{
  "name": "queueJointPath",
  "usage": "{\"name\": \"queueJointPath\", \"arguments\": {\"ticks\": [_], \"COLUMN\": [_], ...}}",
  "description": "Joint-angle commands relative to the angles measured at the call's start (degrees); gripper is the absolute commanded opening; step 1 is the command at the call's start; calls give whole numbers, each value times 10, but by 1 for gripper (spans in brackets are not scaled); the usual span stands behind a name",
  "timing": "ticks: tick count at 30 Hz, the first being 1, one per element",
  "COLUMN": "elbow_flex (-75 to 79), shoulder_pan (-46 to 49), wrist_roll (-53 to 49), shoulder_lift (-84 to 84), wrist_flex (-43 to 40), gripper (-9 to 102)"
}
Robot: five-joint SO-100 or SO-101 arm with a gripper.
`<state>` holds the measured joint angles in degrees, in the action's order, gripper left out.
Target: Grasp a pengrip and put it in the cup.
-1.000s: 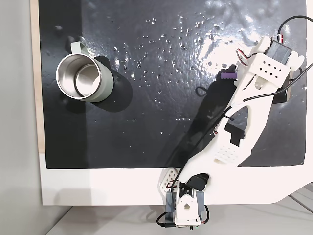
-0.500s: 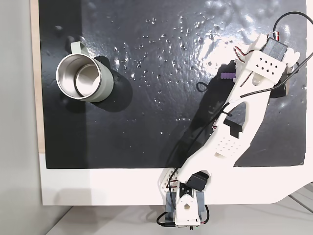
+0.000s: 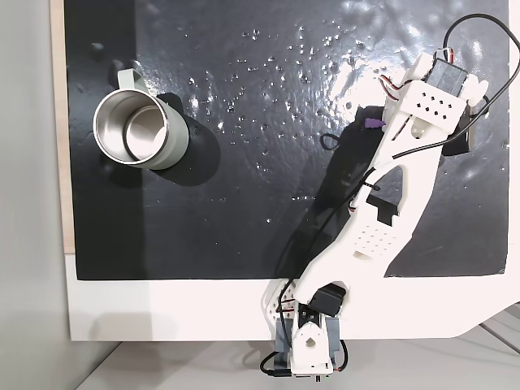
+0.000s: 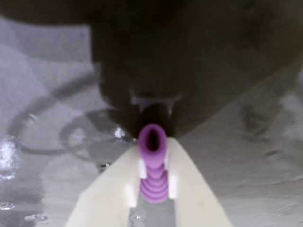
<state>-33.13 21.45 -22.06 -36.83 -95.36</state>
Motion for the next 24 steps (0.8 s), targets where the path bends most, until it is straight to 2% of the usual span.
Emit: {"name": "queueJointPath", "arguments": {"ticks": [1, 16, 24], "elbow_flex": [-16, -268, -299], "shoulder_pan": [-18, -94, -167], "wrist_roll": [4, 44, 72], "shoulder_lift": [-92, -572, -643], "wrist_flex": [-15, -18, -18], "gripper": [0, 0, 0]}}
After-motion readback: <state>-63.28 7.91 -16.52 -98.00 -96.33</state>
